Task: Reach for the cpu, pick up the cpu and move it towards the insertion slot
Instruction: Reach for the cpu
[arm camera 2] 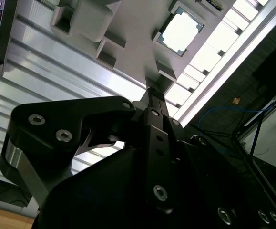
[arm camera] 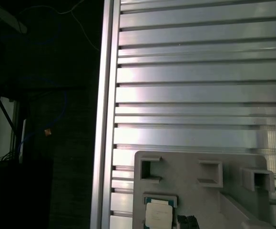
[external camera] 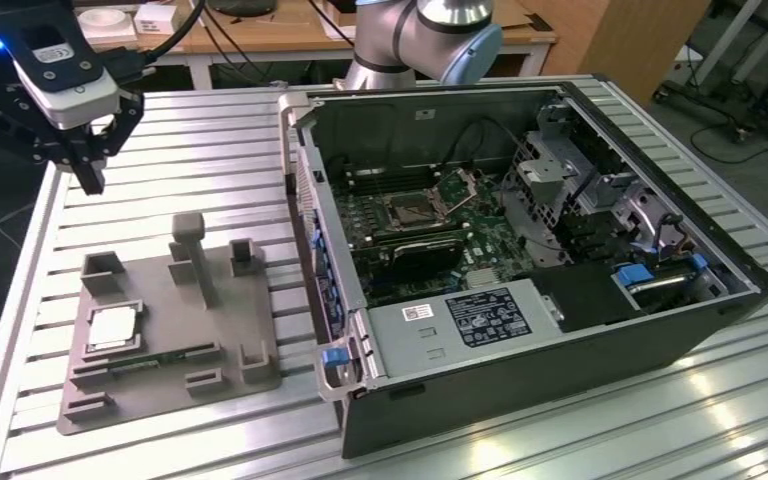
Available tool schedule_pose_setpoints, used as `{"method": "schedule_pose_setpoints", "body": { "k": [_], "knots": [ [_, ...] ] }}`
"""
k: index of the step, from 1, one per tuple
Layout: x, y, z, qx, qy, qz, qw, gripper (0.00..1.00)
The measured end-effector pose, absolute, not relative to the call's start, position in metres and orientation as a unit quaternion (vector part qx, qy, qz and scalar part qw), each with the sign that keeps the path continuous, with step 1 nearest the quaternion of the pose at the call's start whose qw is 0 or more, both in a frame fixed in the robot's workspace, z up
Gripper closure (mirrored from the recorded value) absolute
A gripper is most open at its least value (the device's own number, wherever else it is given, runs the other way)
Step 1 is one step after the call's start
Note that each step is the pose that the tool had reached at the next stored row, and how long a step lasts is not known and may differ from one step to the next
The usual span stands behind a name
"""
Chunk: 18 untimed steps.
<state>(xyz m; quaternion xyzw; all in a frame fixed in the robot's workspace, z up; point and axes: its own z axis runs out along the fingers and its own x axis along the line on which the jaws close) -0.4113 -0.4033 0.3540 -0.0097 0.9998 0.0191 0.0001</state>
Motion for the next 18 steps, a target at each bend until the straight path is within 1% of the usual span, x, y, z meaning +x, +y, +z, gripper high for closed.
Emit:
{"method": "schedule_pose_setpoints", "body": {
  "k": [15, 16, 17, 18],
  "knots": [
    [-0.411, -0.404, 0.350, -0.010, 1.000, 0.019, 0.000, 0.89],
    [-0.412, -0.405, 0.346, -0.010, 1.000, 0.019, 0.000, 0.89],
    [-0.421, -0.420, 0.340, -0.010, 1.000, 0.020, 0.000, 0.89],
    [-0.421, -0.421, 0.339, -0.010, 1.000, 0.020, 0.000, 0.89]
  ]
}}
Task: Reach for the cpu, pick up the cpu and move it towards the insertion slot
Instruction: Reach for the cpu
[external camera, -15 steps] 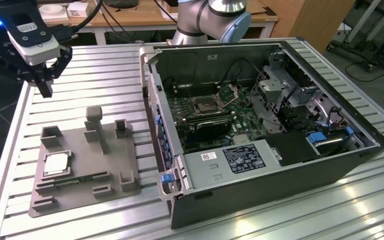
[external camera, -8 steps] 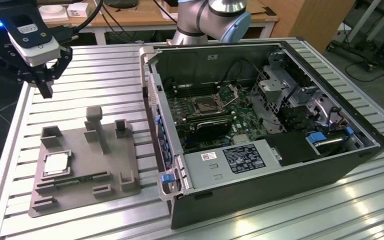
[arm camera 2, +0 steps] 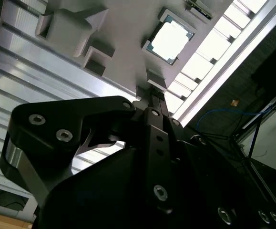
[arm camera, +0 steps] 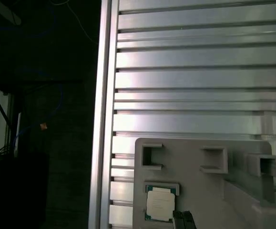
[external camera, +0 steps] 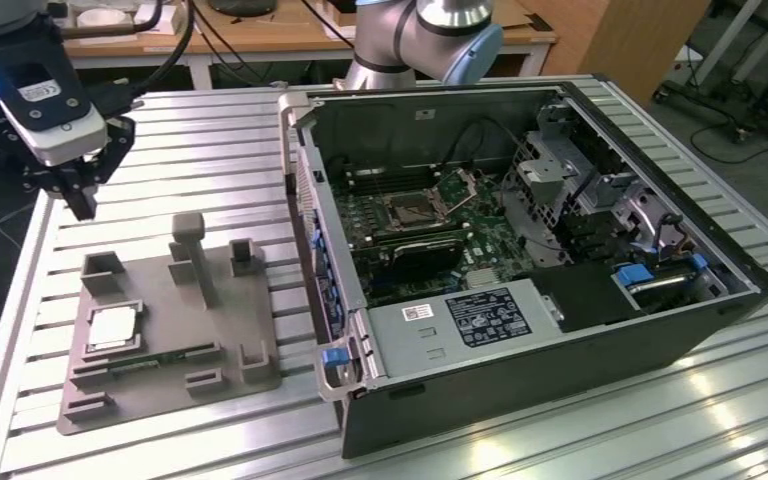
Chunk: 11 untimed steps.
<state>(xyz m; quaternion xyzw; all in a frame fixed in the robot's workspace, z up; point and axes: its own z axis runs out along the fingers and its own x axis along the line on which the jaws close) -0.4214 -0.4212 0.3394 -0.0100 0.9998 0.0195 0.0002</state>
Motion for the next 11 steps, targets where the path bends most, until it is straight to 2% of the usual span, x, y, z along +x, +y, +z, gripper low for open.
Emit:
{"method": "schedule_pose_setpoints", "body": {
  "k": [11],
  "knots": [
    [-0.4244, -0.4266, 0.3372, -0.010, 1.000, 0.020, 0.000, 0.89]
  ]
}}
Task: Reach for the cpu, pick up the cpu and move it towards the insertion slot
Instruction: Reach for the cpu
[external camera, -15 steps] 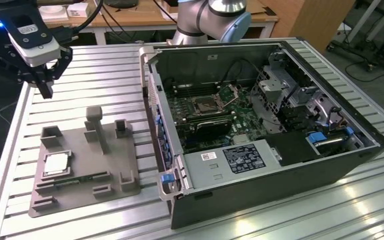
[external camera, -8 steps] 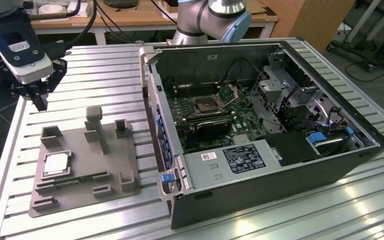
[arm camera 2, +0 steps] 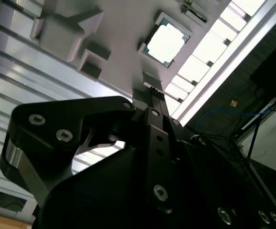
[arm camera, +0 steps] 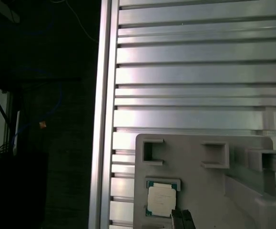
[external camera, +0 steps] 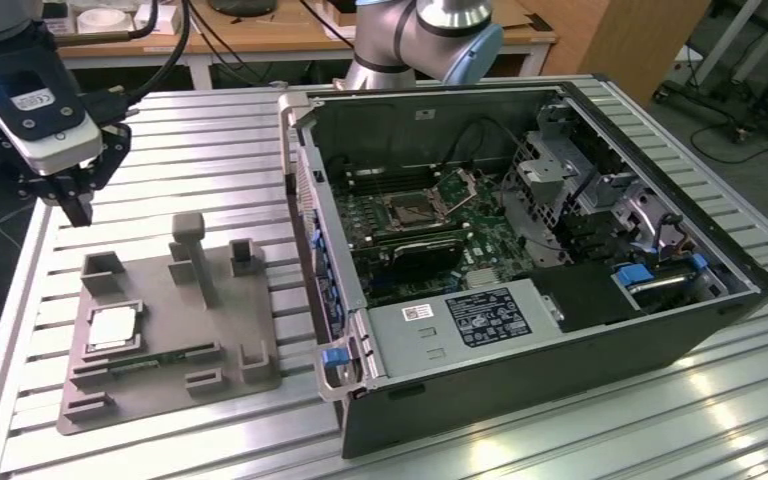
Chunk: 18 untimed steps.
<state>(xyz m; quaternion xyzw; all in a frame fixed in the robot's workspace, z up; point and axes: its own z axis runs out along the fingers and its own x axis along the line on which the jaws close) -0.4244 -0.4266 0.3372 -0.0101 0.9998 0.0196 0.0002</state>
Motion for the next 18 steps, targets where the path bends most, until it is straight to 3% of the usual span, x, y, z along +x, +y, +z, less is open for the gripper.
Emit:
{"method": "schedule_pose_setpoints", "body": {
  "k": [18],
  "knots": [
    [-0.4273, -0.4333, 0.3360, -0.010, 1.000, 0.020, 0.000, 0.89]
  ]
}}
